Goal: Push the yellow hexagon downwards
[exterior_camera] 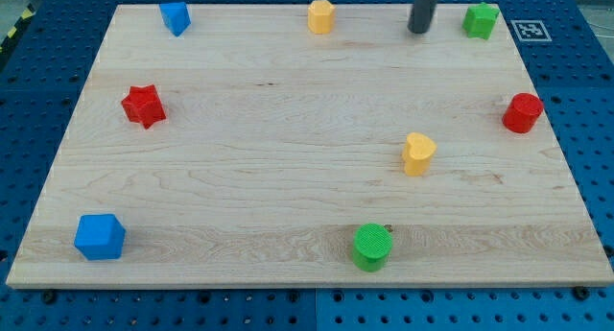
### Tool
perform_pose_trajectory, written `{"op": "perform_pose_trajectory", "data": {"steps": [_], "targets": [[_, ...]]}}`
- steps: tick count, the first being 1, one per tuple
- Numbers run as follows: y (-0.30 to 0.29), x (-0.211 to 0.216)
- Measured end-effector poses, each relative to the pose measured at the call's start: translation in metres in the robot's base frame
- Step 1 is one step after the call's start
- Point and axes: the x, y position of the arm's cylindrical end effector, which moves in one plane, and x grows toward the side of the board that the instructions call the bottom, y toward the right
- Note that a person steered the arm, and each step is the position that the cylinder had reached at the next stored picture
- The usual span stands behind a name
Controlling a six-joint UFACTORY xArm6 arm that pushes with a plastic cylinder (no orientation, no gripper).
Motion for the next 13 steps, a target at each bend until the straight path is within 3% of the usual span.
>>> {"op": "perform_pose_trajectory", "data": {"steps": [1,4,9,13], "targets": [[-0.054,-0.039],[-0.126,-0.042],[-0.114,0.003],[-0.125,0.007]]}}
